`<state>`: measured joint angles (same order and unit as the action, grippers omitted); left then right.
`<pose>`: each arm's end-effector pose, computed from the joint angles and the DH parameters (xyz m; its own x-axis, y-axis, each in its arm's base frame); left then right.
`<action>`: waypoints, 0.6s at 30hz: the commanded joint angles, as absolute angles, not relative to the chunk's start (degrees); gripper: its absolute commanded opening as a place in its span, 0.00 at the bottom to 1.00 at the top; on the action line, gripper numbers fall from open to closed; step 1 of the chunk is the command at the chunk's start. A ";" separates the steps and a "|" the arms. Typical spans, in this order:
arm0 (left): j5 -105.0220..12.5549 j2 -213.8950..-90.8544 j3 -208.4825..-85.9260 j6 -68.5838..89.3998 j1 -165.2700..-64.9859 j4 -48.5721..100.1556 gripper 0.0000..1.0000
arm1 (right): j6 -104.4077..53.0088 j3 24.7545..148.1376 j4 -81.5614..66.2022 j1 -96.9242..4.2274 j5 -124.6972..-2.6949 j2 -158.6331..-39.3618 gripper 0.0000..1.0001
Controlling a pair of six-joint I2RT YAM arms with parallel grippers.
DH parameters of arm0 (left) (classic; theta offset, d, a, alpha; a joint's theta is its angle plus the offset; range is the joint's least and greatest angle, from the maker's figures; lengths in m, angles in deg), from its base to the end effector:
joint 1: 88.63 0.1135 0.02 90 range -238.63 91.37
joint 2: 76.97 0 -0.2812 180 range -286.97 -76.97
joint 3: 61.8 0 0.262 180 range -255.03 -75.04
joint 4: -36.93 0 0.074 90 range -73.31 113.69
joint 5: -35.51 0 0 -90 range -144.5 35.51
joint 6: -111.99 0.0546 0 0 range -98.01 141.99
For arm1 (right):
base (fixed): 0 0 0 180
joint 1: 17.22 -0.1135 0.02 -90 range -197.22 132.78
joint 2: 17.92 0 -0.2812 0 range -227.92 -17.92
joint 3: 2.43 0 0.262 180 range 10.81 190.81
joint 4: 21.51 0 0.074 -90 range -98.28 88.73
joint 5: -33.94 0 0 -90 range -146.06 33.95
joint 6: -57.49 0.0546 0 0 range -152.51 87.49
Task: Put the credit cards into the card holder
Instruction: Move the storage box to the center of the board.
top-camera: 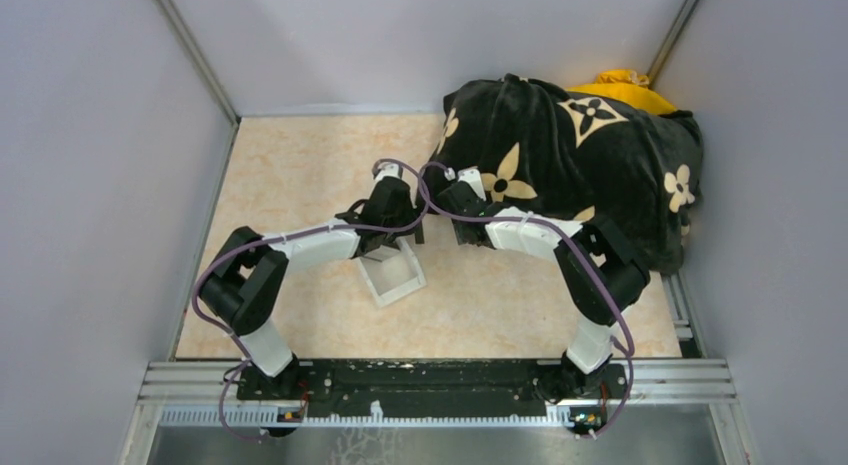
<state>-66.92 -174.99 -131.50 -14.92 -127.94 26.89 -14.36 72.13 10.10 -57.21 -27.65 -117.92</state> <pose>0.3090 -0.2378 0.1886 -0.6771 -0.2036 -0.7072 0.1019 0.9258 -0.3641 0.3015 0.2190 0.1755 -0.7252 -0.2507 -0.6412 -0.1485 0.9664 -0.2100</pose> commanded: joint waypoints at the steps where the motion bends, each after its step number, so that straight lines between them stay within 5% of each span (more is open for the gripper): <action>1: -71.80 -173.91 -129.36 -15.44 -128.18 25.09 0.00 | -17.05 75.70 6.32 -57.22 -24.64 -118.32 0.51; 18: -73.73 -173.90 -130.47 -14.36 -125.43 24.19 0.00 | -18.45 77.07 7.47 -56.95 -23.43 -122.06 0.40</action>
